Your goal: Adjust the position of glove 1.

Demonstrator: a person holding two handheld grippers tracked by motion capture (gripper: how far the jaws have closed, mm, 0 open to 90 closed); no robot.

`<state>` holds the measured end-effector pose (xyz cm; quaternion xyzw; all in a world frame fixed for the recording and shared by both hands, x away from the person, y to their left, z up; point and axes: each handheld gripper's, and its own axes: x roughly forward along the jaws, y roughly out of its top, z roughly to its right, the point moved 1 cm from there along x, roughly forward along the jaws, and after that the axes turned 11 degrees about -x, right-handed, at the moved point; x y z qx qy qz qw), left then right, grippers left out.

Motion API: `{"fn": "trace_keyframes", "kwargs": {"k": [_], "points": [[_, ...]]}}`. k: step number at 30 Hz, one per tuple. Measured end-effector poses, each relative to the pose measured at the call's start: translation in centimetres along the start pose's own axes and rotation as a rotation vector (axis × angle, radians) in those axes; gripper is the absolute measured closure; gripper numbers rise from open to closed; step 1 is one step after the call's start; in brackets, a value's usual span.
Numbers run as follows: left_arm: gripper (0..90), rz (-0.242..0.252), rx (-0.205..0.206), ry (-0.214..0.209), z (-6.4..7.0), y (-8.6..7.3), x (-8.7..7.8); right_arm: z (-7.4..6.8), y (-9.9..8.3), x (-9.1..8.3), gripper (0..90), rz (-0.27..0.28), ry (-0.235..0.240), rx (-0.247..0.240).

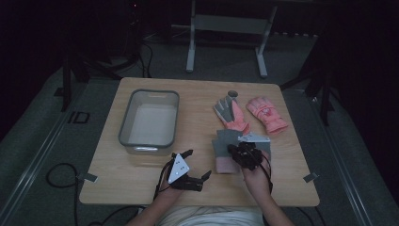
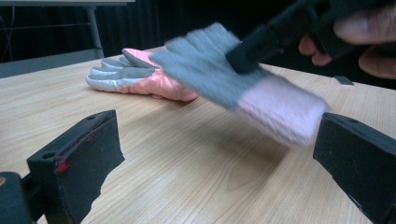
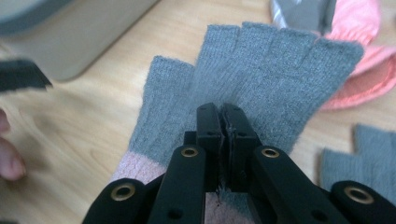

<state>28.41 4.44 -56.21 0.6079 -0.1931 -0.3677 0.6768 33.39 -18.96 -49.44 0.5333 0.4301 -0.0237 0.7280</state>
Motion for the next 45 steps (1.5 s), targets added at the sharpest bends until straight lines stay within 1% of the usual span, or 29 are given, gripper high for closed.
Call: {"fn": "trace_keyframes", "kwargs": {"k": [2, 4, 7, 9, 12, 14, 19, 20, 24, 27, 30, 31, 32, 33, 35, 36, 37, 38, 39, 40, 41, 42, 43, 44, 45], "points": [[0.5, 0.000, 0.000, 0.000, 0.0, 0.0, 0.0, 0.1, -0.9, 0.4, 86.9, -0.021, 0.014, -0.005], [0.5, 0.000, 0.000, 0.000, 0.0, 0.0, 0.0, 0.1, -1.4, 0.5, 86.8, -0.029, 0.026, 0.003], [0.5, 0.001, 0.001, 0.000, 0.0, 0.0, 0.0, 0.3, -2.4, 0.9, 86.8, -0.045, 0.030, 0.014], [0.5, 0.000, 0.001, -0.001, 0.0, 0.0, 0.0, 0.5, -3.0, 1.2, 86.8, -0.056, 0.032, 0.008], [0.5, -0.001, 0.002, -0.003, 0.0, 0.0, 0.0, 0.7, -3.7, 1.5, 86.7, -0.077, 0.041, 0.012], [0.5, -0.001, 0.001, -0.004, 0.0, 0.0, 0.0, 0.8, -4.1, 1.9, 86.7, -0.081, 0.051, 0.014], [0.5, -0.001, 0.000, -0.005, 0.0, 0.0, 0.0, 0.7, -4.2, 2.8, 86.6, -0.095, 0.066, 0.004], [0.5, 0.000, 0.000, -0.005, 0.0, 0.0, 0.0, 0.7, -4.1, 2.9, 86.5, -0.095, 0.065, -0.002], [0.5, -0.001, 0.002, -0.006, 0.0, 0.0, 0.0, 1.1, -3.8, 3.5, 86.5, -0.091, 0.056, 0.007], [0.5, -0.002, 0.004, -0.008, 0.1, 0.0, 0.0, 1.1, -4.0, 4.1, 86.0, -0.110, 0.054, -0.007], [0.5, -0.001, 0.004, -0.009, 0.1, 0.0, 0.0, 1.1, -4.0, 4.2, 85.0, -0.109, 0.052, -0.029], [0.5, -0.001, 0.004, -0.009, 0.1, 0.0, 0.0, 1.1, -4.0, 4.2, 85.0, -0.109, 0.052, -0.029], [0.5, 0.000, 0.004, -0.009, 0.1, 0.0, 0.0, 1.3, -3.9, 4.3, 81.8, -0.113, 0.063, -0.032], [0.5, -0.001, 0.003, -0.009, 0.1, 0.0, 0.0, 1.3, -3.9, 4.3, 81.8, -0.113, 0.063, -0.032], [0.5, -0.001, 0.003, -0.009, 0.1, 0.0, 0.0, 1.5, -3.9, 4.1, 78.4, -0.107, 0.075, -0.029], [0.5, -0.001, 0.003, -0.009, 0.1, 0.0, 0.0, 1.6, -3.7, 3.7, 73.4, -0.096, 0.071, -0.045], [0.5, -0.001, 0.002, -0.009, 0.1, 0.0, 0.0, 1.6, -3.7, 3.7, 73.4, -0.096, 0.071, -0.045], [0.5, -0.001, 0.000, -0.009, 0.1, 0.0, 0.0, 1.8, -3.6, 3.2, 71.4, -0.087, 0.068, -0.051], [0.5, 0.000, 0.000, -0.010, 0.0, 0.0, 0.0, 2.4, -3.3, 2.4, 66.6, -0.068, 0.068, -0.063], [0.5, -0.001, 0.000, -0.009, 0.0, 0.0, 0.0, 2.4, -3.3, 2.4, 66.6, -0.068, 0.068, -0.063], [0.5, -0.001, 0.000, -0.010, 0.0, 0.0, 0.0, 2.8, -3.1, 2.0, 63.3, -0.048, 0.064, -0.082], [0.5, 0.000, 0.001, -0.010, 0.0, 0.0, 0.0, 3.4, -3.0, 1.6, 62.9, -0.040, 0.048, -0.099], [0.5, 0.000, 0.000, -0.011, 0.1, 0.0, 0.0, 3.8, -2.9, 1.3, 62.9, -0.034, 0.046, -0.109], [0.5, -0.002, 0.002, -0.011, 0.1, 0.0, 0.0, 4.7, -2.9, 0.8, 62.9, -0.013, 0.052, -0.121], [0.5, -0.002, 0.003, -0.010, 0.1, 0.0, 0.0, 5.4, -2.9, 0.4, 62.9, -0.011, 0.041, -0.136]]}}
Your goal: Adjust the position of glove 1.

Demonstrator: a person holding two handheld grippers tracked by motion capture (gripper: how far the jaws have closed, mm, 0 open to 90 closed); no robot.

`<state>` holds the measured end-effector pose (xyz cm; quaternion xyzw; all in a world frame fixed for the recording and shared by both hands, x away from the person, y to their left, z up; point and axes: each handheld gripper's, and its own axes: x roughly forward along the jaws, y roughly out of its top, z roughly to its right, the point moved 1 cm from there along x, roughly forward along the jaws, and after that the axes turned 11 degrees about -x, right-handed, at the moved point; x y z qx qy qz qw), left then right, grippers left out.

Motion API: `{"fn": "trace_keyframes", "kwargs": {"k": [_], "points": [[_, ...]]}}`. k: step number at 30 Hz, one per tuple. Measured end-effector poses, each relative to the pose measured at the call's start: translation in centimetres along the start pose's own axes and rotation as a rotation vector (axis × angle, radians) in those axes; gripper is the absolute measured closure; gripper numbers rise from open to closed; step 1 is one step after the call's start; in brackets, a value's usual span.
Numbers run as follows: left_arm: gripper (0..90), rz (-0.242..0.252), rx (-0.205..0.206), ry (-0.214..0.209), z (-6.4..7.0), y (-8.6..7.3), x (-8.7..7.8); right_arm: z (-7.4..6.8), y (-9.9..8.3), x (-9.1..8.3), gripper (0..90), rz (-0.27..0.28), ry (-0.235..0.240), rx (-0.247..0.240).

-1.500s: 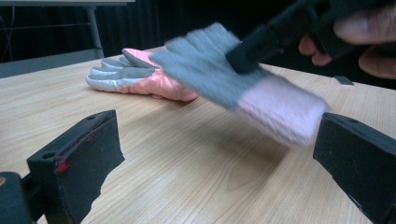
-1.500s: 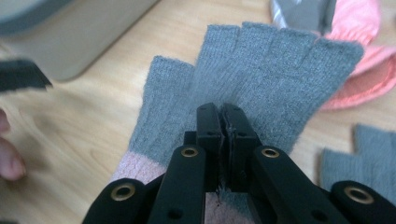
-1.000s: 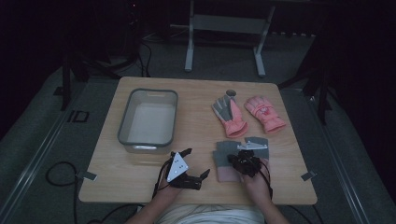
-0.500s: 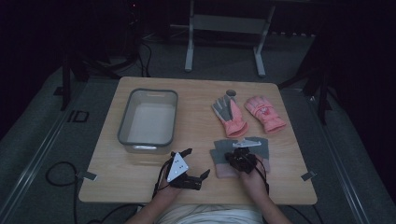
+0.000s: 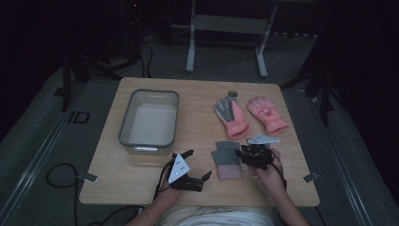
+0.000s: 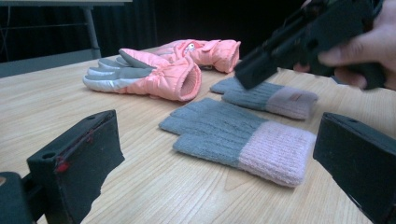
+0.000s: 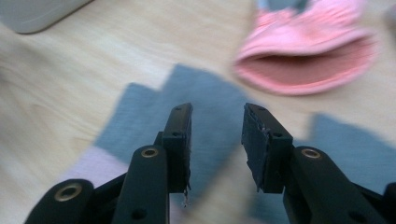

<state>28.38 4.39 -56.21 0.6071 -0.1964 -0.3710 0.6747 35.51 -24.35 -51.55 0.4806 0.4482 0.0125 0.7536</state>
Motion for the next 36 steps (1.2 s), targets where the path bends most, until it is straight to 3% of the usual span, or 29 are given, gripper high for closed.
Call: {"fn": "trace_keyframes", "kwargs": {"k": [4, 5, 8, 11, 16, 21, 30, 36], "points": [[0.5, 0.002, -0.003, 0.004, 0.0, 0.0, 0.0, 2.6, -0.9, -1.1, 62.8, -0.002, 0.020, -0.035], [0.5, 0.002, -0.003, 0.005, 0.0, 0.0, 0.0, 3.9, -1.6, -1.4, 62.7, 0.001, 0.040, -0.073], [0.5, 0.002, -0.002, 0.006, 0.0, 0.0, 0.0, 4.9, -2.3, -1.5, 62.7, 0.004, 0.063, -0.086], [0.5, 0.003, -0.004, 0.010, 0.0, 0.0, 0.0, 6.0, -3.2, -1.4, 63.6, -0.033, 0.063, -0.091], [0.5, 0.005, -0.004, 0.013, 0.0, 0.0, 0.0, 6.1, -4.3, -1.2, 63.6, -0.062, 0.058, -0.089], [0.5, 0.006, -0.003, 0.017, 0.0, 0.0, 0.0, 5.9, -5.5, -0.6, 62.1, -0.088, 0.052, -0.044], [0.5, 0.007, -0.005, 0.016, 0.0, 0.0, 0.0, 5.0, -6.1, -0.1, 71.3, -0.084, -0.009, -0.021], [0.5, 0.006, -0.006, 0.015, -0.1, 0.0, 0.0, 4.3, -6.0, 0.0, 83.5, -0.095, -0.057, -0.022]]}}
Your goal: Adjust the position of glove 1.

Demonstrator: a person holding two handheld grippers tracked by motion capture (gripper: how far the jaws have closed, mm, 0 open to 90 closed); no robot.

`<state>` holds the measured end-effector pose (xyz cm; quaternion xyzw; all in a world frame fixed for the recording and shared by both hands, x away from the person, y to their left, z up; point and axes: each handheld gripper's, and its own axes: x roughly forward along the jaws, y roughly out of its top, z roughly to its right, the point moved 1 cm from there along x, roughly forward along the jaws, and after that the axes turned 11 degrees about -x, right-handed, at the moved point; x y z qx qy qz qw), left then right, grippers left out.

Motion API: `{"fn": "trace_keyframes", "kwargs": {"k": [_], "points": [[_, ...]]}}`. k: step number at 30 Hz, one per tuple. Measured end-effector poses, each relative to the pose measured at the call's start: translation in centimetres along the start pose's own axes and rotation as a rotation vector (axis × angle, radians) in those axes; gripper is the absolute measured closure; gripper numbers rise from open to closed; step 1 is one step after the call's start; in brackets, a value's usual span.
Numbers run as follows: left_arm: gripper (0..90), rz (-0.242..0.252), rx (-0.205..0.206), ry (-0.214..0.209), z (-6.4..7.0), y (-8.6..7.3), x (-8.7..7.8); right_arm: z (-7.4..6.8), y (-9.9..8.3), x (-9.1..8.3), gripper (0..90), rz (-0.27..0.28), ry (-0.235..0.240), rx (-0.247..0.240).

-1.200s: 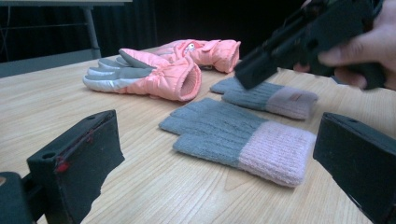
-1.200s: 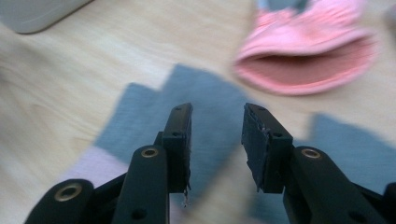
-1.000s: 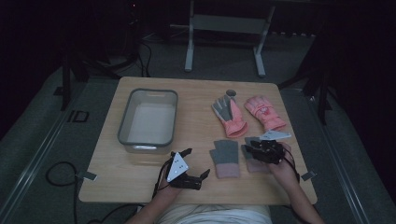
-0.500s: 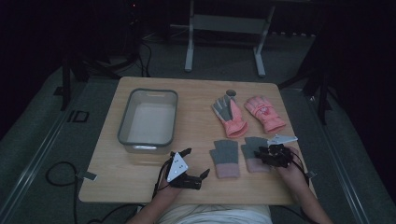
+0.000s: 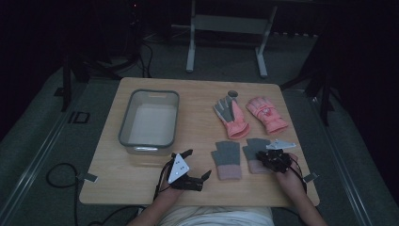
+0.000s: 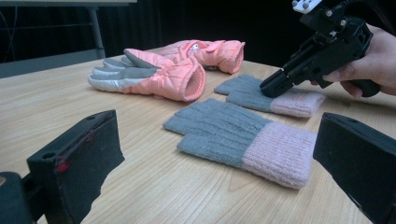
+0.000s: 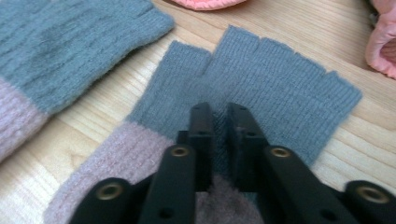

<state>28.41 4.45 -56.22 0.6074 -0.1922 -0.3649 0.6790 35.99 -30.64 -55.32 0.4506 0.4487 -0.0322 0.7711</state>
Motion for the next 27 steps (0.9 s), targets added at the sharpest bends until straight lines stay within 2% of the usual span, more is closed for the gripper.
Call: {"fn": "trace_keyframes", "kwargs": {"k": [5, 7, 9, 14, 16, 18, 20, 22, 25, 26, 27], "points": [[0.5, -0.001, -0.005, 0.002, 0.0, 0.0, 0.0, -0.9, 0.1, 0.0, 86.2, -0.008, -0.066, -0.002], [0.5, 0.001, -0.003, 0.001, 0.0, 0.0, 0.0, -0.4, 0.5, -0.4, 86.7, -0.014, -0.055, 0.026], [0.5, 0.001, -0.003, 0.001, 0.0, 0.0, 0.0, -0.3, 0.6, -0.6, 86.8, -0.011, -0.065, 0.024], [0.5, -0.003, -0.006, 0.002, 0.0, 0.0, 0.0, 0.0, 1.9, -2.8, 86.8, 0.045, -0.079, 0.011], [0.5, -0.001, -0.003, 0.002, 0.0, 0.0, 0.0, 0.1, 2.9, -3.9, 86.8, 0.075, -0.070, 0.007], [0.5, -0.001, 0.000, 0.002, 0.0, 0.0, 0.0, 0.2, 3.9, -5.1, 86.9, 0.107, -0.053, 0.023], [0.5, -0.001, 0.000, 0.003, 0.0, 0.0, 0.0, -0.4, 5.4, -6.3, 86.9, 0.139, -0.042, 0.023], [0.5, -0.002, -0.001, 0.002, 0.0, 0.0, 0.0, -0.7, 5.9, -6.5, 86.9, 0.146, -0.034, 0.019], [0.5, -0.002, 0.002, 0.003, 0.0, 0.0, 0.0, -2.2, 7.5, -6.9, 86.9, 0.174, -0.012, -0.003], [0.5, -0.002, 0.002, 0.003, 0.0, 0.0, 0.0, -3.2, 8.3, -6.7, 86.9, 0.182, 0.007, -0.004], [0.5, 0.000, 0.002, 0.003, 0.0, 0.0, 0.0, -3.2, 8.3, -6.7, 86.9, 0.182, 0.007, -0.004]]}}
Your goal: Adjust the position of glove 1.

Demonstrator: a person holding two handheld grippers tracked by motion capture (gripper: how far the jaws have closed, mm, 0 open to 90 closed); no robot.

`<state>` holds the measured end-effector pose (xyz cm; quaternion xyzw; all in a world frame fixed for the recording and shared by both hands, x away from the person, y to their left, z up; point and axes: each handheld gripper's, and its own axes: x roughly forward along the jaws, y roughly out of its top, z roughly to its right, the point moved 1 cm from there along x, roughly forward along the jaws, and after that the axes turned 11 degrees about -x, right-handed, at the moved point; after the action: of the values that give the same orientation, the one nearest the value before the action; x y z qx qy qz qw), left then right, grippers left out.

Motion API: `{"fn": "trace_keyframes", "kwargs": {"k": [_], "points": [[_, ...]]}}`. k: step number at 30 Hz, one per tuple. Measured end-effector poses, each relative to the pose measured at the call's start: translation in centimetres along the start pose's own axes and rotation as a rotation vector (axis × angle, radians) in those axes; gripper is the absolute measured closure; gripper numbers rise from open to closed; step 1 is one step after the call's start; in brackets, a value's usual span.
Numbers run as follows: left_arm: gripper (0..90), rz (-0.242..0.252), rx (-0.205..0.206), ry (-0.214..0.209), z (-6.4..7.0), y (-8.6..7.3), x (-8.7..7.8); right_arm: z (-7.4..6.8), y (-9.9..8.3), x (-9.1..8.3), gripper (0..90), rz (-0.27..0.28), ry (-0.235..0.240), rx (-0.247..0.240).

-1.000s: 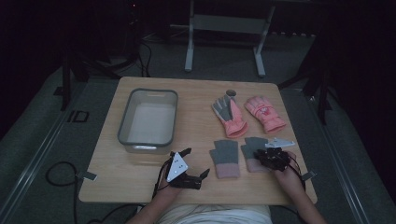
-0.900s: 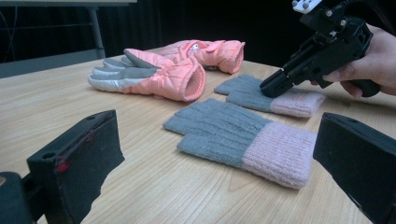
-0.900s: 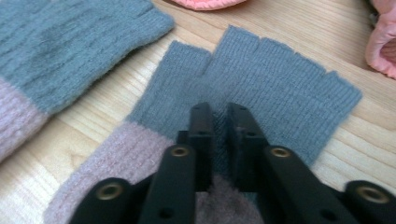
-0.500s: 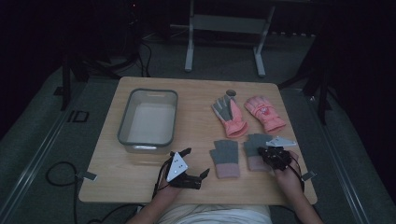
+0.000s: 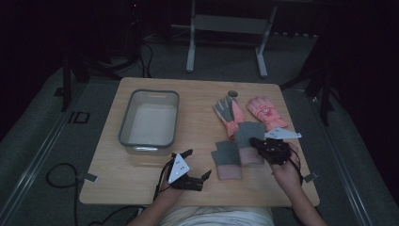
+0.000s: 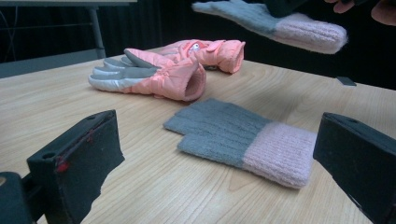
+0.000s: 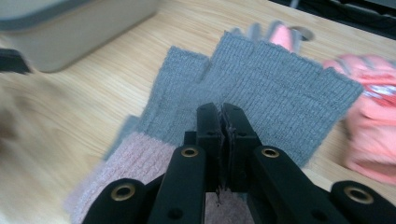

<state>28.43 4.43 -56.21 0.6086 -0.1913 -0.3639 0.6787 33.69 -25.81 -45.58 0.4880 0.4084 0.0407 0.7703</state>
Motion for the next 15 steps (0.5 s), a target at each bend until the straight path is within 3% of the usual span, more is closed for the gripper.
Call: {"fn": "trace_keyframes", "kwargs": {"k": [8, 15], "points": [[0.5, -0.006, 0.000, -0.001, 0.0, 0.0, 0.0, -3.5, 0.9, 3.0, 86.9, -0.016, 0.067, -0.016], [0.5, -0.003, 0.003, -0.001, 0.0, 0.0, 0.0, -4.6, 0.1, 4.4, 86.9, -0.063, 0.094, -0.012]]}}
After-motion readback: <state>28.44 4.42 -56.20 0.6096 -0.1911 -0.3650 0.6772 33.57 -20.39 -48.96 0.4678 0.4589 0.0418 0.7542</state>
